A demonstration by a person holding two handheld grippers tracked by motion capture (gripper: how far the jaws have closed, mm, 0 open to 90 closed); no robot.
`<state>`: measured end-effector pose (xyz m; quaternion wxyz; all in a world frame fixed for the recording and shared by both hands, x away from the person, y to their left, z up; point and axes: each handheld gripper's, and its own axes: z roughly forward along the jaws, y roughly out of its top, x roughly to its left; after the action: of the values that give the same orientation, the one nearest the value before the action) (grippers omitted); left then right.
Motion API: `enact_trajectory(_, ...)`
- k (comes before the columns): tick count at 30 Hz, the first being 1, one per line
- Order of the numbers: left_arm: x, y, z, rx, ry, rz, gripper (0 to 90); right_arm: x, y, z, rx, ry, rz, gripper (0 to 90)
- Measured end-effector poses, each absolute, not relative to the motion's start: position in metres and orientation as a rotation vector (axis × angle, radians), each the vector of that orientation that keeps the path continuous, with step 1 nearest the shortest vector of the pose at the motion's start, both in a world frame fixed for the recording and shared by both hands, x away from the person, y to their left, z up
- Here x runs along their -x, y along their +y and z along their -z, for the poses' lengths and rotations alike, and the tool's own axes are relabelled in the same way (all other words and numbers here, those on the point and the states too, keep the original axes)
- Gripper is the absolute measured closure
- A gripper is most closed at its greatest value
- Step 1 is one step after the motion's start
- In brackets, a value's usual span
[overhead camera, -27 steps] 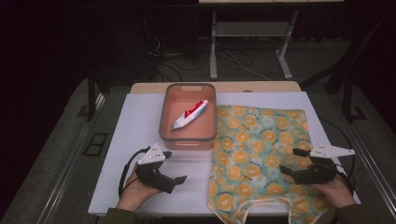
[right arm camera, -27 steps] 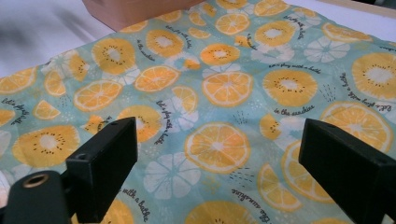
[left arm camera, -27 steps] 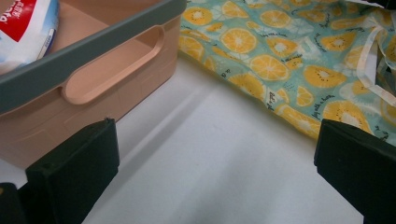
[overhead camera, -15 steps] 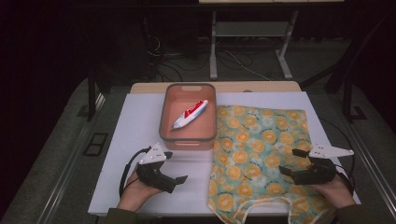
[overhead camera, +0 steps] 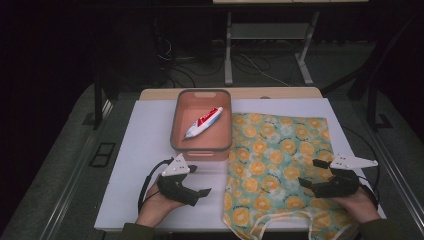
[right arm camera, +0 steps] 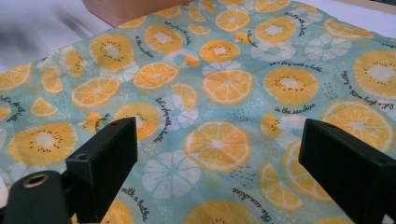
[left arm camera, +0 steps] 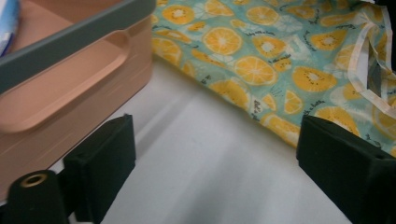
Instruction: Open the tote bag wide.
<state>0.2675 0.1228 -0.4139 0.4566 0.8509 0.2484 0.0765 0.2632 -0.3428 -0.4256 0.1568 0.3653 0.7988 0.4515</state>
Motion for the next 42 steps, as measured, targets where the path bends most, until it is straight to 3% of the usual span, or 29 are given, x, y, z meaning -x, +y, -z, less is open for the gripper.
enact_trajectory(29, -0.284, 0.047, 0.447, -2.224, 0.604, -0.107, 26.8, -0.264, -0.341, 0.427, -1.035, 2.289, -1.270, 11.5)
enact_trajectory(33, -0.287, 0.042, 0.451, -2.244, 0.609, -0.085, 36.6, -0.263, -0.342, 0.426, -1.034, 2.289, -1.271, 11.5)
enact_trajectory(38, -0.290, 0.042, 0.450, -2.240, 0.593, -0.061, 69.7, -0.263, -0.342, 0.426, -1.034, 2.289, -1.271, 11.5)
enact_trajectory(39, -0.291, 0.041, 0.450, -2.243, 0.586, -0.053, 69.7, -0.263, -0.342, 0.426, -1.034, 2.289, -1.271, 11.5)
enact_trajectory(42, -0.294, 0.037, 0.448, -2.257, 0.576, -0.074, 85.3, -0.263, -0.341, 0.426, -1.033, 2.288, -1.269, 11.5)
